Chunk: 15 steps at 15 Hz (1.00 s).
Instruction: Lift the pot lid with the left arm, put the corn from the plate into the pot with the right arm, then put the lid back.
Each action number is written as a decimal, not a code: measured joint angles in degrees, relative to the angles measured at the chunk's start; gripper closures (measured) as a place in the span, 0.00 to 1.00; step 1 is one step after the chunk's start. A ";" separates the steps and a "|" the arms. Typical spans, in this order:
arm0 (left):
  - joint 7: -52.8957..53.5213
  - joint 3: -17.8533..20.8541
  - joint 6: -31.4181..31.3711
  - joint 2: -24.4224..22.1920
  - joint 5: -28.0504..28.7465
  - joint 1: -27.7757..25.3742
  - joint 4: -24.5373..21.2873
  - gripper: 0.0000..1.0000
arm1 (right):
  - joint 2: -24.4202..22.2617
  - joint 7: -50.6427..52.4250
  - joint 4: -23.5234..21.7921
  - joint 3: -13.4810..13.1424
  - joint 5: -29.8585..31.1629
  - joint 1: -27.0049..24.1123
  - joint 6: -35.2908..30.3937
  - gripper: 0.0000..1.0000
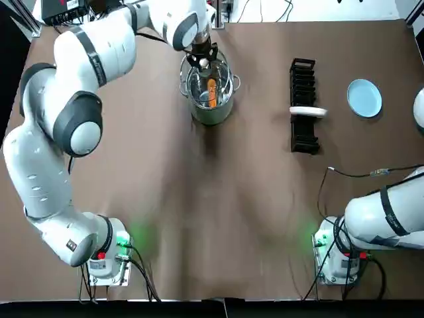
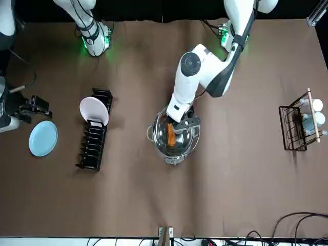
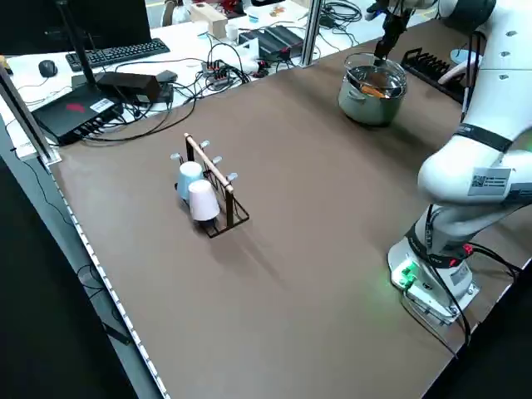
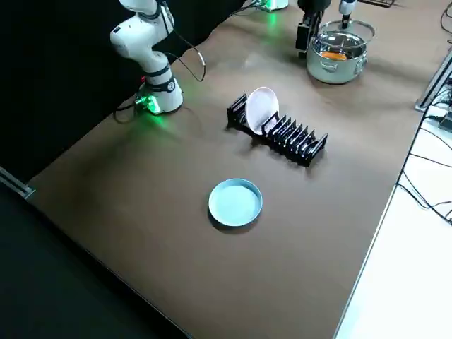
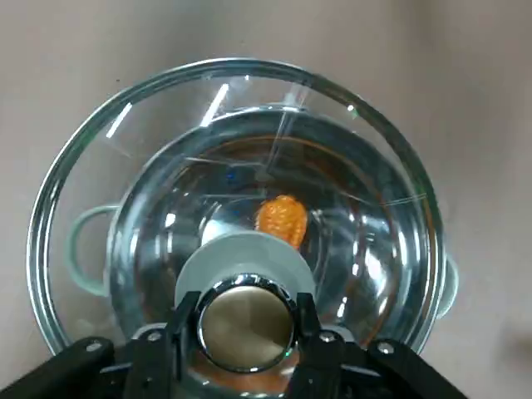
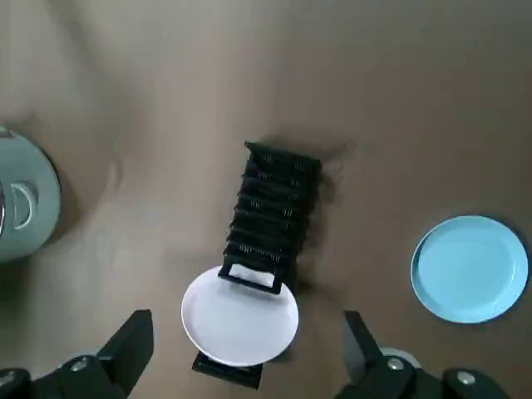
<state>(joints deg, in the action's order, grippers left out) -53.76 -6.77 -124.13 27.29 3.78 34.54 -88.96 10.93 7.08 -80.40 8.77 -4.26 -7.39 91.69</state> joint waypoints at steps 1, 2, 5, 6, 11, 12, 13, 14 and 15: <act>-1.87 1.19 -1.78 1.30 0.08 1.78 0.78 0.49 | -2.91 -0.01 -3.97 0.21 0.00 0.02 2.06 0.00; -2.93 1.36 -1.94 1.88 0.08 2.31 1.33 0.49 | -4.91 -0.02 -6.33 0.22 0.00 0.00 3.51 0.00; -5.06 1.40 -1.94 3.19 0.08 3.00 2.00 0.49 | -12.09 -0.03 -13.97 0.13 0.00 -0.64 5.32 0.00; -5.91 1.41 -1.94 3.57 0.08 3.10 2.00 0.49 | -14.25 -0.02 -16.26 0.09 0.00 -1.15 5.40 0.00; -7.87 1.49 -1.82 4.32 -0.90 3.24 2.06 0.49 | -18.66 5.73 -20.97 -0.40 0.02 -3.52 5.37 0.00; -7.90 1.53 -1.72 4.32 -1.06 3.24 2.07 0.49 | -18.65 7.85 -21.14 -0.53 0.02 -3.99 5.11 0.00; -7.96 1.56 -1.66 4.36 -1.10 3.24 2.07 0.49 | -18.65 9.11 -21.30 -0.65 0.02 -4.36 4.78 0.00; -7.99 1.59 -1.64 4.45 -1.11 3.24 2.08 0.49 | -18.65 9.65 -21.38 -0.69 0.02 -4.67 4.46 0.00; -8.00 1.62 -1.64 4.59 -1.11 3.24 2.09 0.49 | -18.65 9.90 -21.40 -0.69 0.02 -4.97 4.14 0.00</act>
<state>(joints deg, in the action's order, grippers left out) -61.76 -5.16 -125.77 31.88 2.67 37.78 -86.87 -7.72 16.98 -101.79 8.07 -4.24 -12.37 95.83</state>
